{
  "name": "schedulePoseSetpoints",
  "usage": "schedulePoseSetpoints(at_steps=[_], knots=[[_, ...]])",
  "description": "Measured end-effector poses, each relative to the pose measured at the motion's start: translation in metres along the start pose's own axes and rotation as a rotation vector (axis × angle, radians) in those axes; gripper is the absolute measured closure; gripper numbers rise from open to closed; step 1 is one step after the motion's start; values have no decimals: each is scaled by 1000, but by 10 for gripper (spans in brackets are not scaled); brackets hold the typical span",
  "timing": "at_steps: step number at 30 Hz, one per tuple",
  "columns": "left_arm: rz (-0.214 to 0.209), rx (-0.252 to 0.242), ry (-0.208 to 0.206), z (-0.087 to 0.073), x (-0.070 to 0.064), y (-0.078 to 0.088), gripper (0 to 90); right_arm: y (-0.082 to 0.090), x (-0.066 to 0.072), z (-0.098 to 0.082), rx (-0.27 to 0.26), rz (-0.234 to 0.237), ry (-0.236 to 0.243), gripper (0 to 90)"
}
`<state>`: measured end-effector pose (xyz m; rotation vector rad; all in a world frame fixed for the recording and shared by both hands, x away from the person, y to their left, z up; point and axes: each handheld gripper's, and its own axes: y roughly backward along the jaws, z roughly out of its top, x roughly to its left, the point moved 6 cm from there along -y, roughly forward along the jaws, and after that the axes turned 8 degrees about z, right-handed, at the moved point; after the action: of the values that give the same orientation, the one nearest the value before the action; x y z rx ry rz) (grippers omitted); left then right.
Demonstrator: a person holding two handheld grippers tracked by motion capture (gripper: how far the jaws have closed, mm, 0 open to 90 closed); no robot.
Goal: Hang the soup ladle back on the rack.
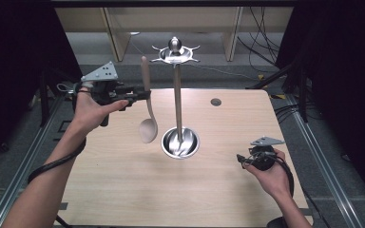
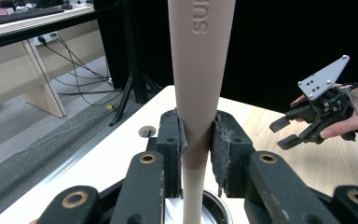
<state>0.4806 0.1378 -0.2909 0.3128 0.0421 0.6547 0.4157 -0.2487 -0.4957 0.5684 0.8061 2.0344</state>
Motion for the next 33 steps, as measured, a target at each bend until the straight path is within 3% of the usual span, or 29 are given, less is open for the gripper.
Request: schedulePoseSetpoints(at_steps=[5,6,26,29,33], knots=[[-3,3,-1,1,1,0,735,-1,1,0,-6,10,-6,436],[-4,3,-1,2,1,-1,735,0,2,0,0,10,-28,436],[-16,26,-4,4,1,-7,735,0,2,0,2,10,-26,436],[-19,27,-3,4,1,-7,735,0,0,0,-6,-4,2,436],[-30,29,0,3,0,-9,735,0,-1,0,-1,-3,4,436]])
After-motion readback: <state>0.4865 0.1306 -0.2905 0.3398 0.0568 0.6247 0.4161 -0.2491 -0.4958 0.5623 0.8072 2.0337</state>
